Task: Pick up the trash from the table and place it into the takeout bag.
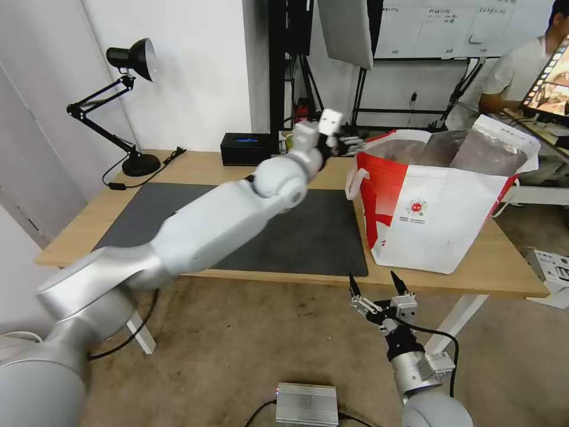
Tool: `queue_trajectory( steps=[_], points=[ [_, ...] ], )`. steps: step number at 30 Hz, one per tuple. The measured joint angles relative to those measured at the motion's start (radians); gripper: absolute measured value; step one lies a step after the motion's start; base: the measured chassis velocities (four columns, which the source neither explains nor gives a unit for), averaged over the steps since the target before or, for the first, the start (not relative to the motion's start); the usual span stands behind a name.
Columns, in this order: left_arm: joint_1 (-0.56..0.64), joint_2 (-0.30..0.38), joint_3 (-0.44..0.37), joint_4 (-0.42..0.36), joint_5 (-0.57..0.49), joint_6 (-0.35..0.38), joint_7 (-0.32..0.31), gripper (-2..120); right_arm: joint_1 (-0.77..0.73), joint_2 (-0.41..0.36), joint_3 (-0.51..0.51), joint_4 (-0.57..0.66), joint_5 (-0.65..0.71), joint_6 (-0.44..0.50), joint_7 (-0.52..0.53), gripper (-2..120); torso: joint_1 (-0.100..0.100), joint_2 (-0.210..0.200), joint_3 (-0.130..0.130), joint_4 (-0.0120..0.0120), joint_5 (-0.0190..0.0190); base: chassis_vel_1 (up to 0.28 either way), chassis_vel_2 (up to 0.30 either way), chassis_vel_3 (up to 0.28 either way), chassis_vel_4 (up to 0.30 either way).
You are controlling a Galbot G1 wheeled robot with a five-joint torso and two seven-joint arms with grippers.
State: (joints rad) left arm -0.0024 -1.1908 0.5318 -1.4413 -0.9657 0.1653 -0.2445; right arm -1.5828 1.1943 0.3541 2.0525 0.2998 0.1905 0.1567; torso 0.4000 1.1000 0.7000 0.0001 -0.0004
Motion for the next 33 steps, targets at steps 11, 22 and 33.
queue_trajectory(
  steps=[11, 22, 33],
  points=[
    [0.200, 0.172, -0.161, -0.193, -0.009, 0.010, -0.023, 100, 0.000, 0.000, 0.000, 0.000, 0.000, 0.000, 0.000, 100, 0.000, 0.000, 0.000, 0.0000, 0.0001, 0.000, 0.000, 0.000, 0.000],
    [0.527, 0.261, -0.431, -0.361, 0.102, 0.027, -0.019, 100, 0.000, 0.000, 0.000, 0.000, 0.000, 0.000, 0.000, 100, 0.000, 0.000, 0.000, 0.0000, 0.0003, 0.000, 0.000, 0.000, 0.000],
    [0.947, 0.272, -0.761, -0.536, 0.268, 0.026, 0.030, 100, 0.000, 0.000, 0.000, 0.000, 0.000, 0.000, 0.000, 100, 0.000, 0.000, 0.000, 0.0000, 0.0004, 0.000, 0.000, 0.000, 0.000]
  ],
)
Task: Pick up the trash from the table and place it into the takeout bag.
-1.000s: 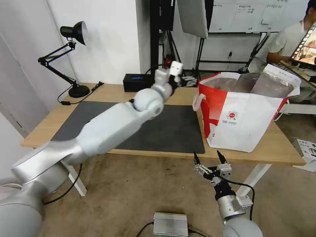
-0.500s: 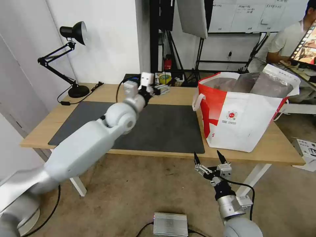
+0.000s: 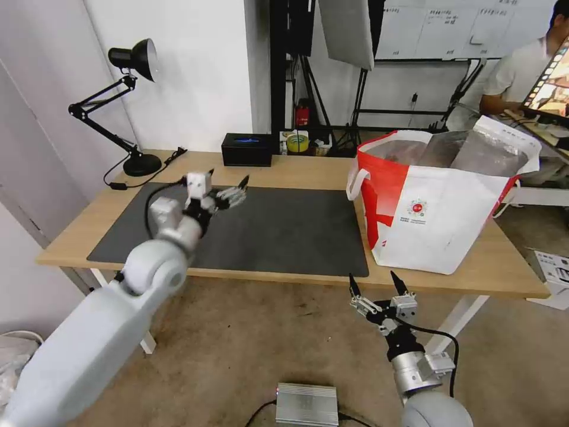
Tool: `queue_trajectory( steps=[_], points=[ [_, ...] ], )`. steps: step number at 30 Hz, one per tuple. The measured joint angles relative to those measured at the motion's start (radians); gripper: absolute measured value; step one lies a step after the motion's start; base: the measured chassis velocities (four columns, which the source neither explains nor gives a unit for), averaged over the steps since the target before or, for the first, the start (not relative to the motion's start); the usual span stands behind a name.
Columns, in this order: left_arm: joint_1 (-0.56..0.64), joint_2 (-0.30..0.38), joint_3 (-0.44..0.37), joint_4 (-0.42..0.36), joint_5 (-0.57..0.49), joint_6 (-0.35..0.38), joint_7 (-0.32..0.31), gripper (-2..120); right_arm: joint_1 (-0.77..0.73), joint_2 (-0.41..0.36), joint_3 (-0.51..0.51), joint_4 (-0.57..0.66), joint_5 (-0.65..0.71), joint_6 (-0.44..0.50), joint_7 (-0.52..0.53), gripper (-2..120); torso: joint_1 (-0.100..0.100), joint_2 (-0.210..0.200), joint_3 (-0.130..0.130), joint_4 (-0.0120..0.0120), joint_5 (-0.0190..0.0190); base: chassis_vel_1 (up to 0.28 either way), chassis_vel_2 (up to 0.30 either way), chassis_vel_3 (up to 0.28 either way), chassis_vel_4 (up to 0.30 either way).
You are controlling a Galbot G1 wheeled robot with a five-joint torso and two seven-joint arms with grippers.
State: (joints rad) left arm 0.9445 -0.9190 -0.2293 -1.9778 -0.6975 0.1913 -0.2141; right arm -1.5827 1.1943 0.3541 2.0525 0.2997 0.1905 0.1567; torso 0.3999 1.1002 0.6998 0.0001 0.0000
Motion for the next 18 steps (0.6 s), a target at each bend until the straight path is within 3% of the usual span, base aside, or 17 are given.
queue_trajectory(
  steps=[1, 5, 10, 12, 18],
  points=[
    [0.000, 0.000, 0.000, 0.000, 0.000, 0.000, 0.000, 100, 0.000, 0.000, 0.000, 0.000, 0.000, 0.000, 0.000, 100, 0.000, 0.000, 0.000, 0.0000, 0.0000, 0.000, 0.000, 0.000, 0.000],
    [0.161, -0.106, -0.117, -0.039, 0.115, -0.004, 0.029, 100, 0.000, 0.000, 0.000, 0.000, 0.000, 0.000, 0.000, 100, 0.000, 0.000, 0.000, 0.0000, -0.0001, 0.000, 0.000, 0.000, 0.000],
    [0.253, -0.177, -0.168, -0.074, 0.210, -0.012, 0.064, 100, 0.000, 0.000, 0.000, 0.000, 0.000, 0.000, 0.000, 100, 0.000, 0.000, 0.000, -0.0003, 0.0002, 0.000, 0.000, 0.000, 0.000],
    [0.330, -0.241, -0.206, -0.088, 0.297, -0.026, 0.100, 100, 0.000, 0.000, 0.000, 0.000, 0.000, 0.000, 0.000, 100, 0.000, 0.000, 0.000, -0.0003, 0.0001, 0.000, 0.000, 0.000, 0.000],
    [0.441, -0.328, -0.249, -0.106, 0.385, -0.066, 0.162, 100, 0.000, 0.000, 0.000, 0.000, 0.000, 0.000, 0.000, 100, 0.000, 0.000, 0.000, -0.0001, 0.0001, 0.000, 0.000, 0.000, 0.000]
  ],
)
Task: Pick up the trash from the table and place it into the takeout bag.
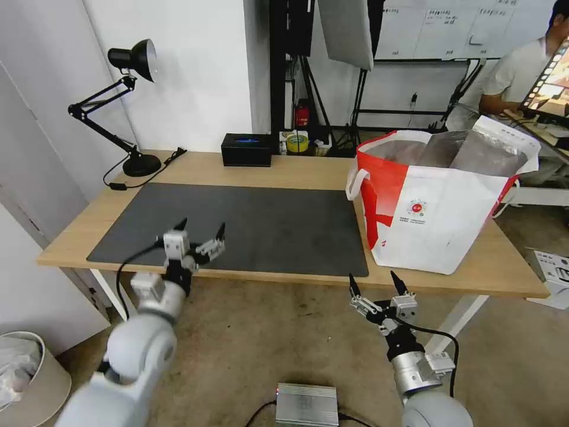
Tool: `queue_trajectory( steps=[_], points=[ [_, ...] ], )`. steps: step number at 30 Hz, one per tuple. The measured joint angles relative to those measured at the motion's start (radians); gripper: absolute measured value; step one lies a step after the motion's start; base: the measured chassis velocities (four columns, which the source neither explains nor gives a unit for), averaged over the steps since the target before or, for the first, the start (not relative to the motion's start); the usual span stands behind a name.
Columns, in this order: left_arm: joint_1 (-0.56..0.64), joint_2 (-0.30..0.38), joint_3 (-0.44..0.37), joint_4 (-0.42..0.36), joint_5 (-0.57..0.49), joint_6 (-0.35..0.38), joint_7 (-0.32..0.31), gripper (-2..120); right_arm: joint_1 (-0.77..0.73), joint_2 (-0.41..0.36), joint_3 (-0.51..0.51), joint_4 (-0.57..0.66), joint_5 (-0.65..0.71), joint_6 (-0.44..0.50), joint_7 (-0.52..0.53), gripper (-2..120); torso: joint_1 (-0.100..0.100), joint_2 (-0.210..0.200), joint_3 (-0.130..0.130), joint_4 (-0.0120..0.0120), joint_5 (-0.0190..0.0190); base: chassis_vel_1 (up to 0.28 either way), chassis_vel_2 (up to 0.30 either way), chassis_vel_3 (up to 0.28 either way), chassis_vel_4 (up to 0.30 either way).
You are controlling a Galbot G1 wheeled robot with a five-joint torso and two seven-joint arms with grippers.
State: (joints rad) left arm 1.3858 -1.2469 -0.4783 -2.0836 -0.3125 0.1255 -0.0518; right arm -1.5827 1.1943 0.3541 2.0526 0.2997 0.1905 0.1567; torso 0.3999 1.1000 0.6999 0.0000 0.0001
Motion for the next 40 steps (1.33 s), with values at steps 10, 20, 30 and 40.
queue_trajectory(
  steps=[10, 20, 30, 40],
  points=[
    [0.143, -0.107, -0.087, -0.044, 0.087, -0.065, 0.066, 100, 0.000, 0.000, 0.000, 0.000, 0.000, 0.000, 0.000, 100, 0.000, 0.000, 0.000, 0.0000, -0.0001, 0.000, 0.000, 0.000, 0.000],
    [0.198, -0.144, -0.126, -0.052, 0.135, -0.135, 0.121, 100, 0.000, 0.000, 0.000, 0.000, 0.000, 0.000, 0.000, 100, 0.000, 0.000, 0.000, 0.0000, -0.0001, 0.000, 0.000, 0.000, 0.000],
    [0.195, -0.138, -0.123, -0.025, 0.142, -0.182, 0.177, 100, 0.000, 0.000, 0.000, 0.000, 0.000, 0.000, 0.000, 100, 0.000, 0.000, 0.000, 0.0000, -0.0001, 0.000, 0.000, 0.000, 0.000],
    [0.185, -0.126, -0.125, 0.002, 0.176, -0.203, 0.182, 100, 0.000, 0.000, 0.000, 0.000, 0.000, 0.000, 0.000, 100, 0.000, 0.000, 0.000, 0.0000, -0.0002, 0.000, 0.000, 0.000, 0.000]
  ],
)
